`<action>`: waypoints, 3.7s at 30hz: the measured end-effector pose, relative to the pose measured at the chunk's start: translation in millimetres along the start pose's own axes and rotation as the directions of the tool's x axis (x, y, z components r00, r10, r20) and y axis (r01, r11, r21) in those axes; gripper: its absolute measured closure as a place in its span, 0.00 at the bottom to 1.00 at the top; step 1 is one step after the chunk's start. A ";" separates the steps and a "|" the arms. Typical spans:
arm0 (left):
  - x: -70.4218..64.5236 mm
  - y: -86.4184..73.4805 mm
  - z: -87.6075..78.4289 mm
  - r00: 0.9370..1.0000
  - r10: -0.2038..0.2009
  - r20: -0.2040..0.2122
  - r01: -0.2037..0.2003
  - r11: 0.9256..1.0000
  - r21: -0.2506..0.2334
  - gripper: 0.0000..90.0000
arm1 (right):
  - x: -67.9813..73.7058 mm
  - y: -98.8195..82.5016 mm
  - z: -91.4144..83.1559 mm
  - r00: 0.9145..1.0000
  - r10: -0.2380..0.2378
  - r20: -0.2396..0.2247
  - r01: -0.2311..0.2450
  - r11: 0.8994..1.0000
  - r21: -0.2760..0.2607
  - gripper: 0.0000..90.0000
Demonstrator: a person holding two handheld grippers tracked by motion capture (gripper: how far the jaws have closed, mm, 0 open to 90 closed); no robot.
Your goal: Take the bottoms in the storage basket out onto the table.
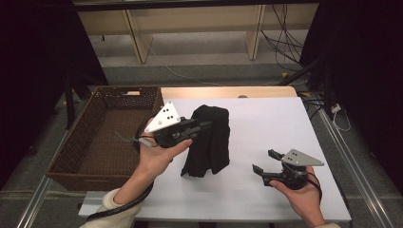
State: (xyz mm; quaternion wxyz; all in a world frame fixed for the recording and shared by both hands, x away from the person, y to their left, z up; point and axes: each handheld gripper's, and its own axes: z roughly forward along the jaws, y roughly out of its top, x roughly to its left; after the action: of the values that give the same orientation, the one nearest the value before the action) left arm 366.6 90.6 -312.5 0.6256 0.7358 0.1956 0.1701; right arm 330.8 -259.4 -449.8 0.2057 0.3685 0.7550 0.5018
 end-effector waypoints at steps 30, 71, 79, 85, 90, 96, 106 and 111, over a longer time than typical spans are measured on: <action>3.6 -18.4 15.6 1.000 -0.007 -0.005 0.007 0.998 0.066 0.90 | -0.5 -0.3 0.2 1.000 0.001 0.003 -0.001 1.000 0.000 0.22; 15.1 -55.6 39.6 0.999 -0.046 -0.016 0.048 0.981 0.187 0.90 | -0.4 -0.4 -0.3 1.000 0.001 0.001 -0.001 1.000 0.004 0.22; 19.5 -65.6 44.4 0.998 -0.048 -0.028 0.053 0.975 0.214 0.90 | -0.5 -0.5 -0.2 1.000 0.001 0.001 -0.001 1.000 0.003 0.22; 21.8 -71.9 47.4 0.998 -0.047 -0.035 0.054 0.972 0.229 0.90 | -0.5 -0.5 -0.2 1.000 0.001 0.001 -0.001 1.000 0.003 0.22; 23.0 -75.7 49.1 0.998 -0.039 -0.041 0.048 0.968 0.246 0.89 | -0.5 -0.6 -0.2 1.000 0.000 0.001 0.000 1.000 0.003 0.22; 24.2 -82.7 52.9 0.998 -0.036 -0.049 0.048 0.962 0.270 0.89 | -0.5 -0.6 -0.1 1.000 0.001 0.001 -0.001 1.000 0.004 0.22; 25.0 -92.3 58.1 0.998 -0.022 -0.058 0.039 0.949 0.313 0.89 | -0.4 -0.7 -0.2 1.000 0.000 0.003 0.000 1.000 0.007 0.22; 25.7 -97.7 60.9 0.998 -0.018 -0.065 0.038 0.944 0.328 0.89 | -0.4 -0.7 -0.1 1.000 0.001 0.003 -0.001 1.000 0.007 0.22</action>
State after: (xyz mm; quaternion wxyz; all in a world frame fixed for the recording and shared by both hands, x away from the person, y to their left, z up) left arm 411.6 65.2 -418.6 0.4900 0.8215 0.2509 0.1486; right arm 330.7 -259.9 -450.5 0.2053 0.3704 0.7564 0.4986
